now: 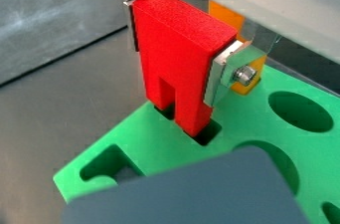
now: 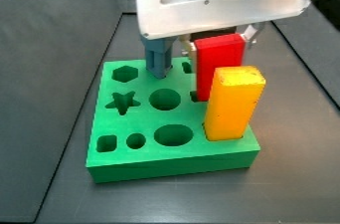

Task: Pick up the double-square object. Move up. Move to above the board. Insert the double-square object.
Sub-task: Insert the double-square object.

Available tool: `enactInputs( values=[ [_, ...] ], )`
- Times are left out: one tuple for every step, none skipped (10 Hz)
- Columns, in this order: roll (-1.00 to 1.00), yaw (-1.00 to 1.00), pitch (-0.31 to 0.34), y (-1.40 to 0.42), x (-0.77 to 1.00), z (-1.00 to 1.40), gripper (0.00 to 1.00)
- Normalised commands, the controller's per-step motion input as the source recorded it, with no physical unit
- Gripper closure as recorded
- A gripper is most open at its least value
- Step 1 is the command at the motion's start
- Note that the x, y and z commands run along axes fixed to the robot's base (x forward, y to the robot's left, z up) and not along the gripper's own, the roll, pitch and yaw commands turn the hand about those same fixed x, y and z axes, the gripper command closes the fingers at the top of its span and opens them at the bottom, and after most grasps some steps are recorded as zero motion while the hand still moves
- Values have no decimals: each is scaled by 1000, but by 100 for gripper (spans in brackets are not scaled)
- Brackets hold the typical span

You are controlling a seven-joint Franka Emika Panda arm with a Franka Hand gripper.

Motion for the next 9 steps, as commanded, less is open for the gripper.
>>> enactInputs(
  values=[
    [267,120,-44,-23,-383,-617,100],
    [206,126,-63,-51,-294,-583,100],
    [159,129,-71,-100,-197,-543,100],
    [161,140,-83,-134,-117,-591,100],
    [223,191,-44,-157,0,-823,100],
    [209,240,-31,-154,209,-811,100],
    [187,297,0,-157,454,-883,100],
    [249,191,106,-143,629,-640,100],
    [276,129,134,-106,434,-574,100]
  ],
)
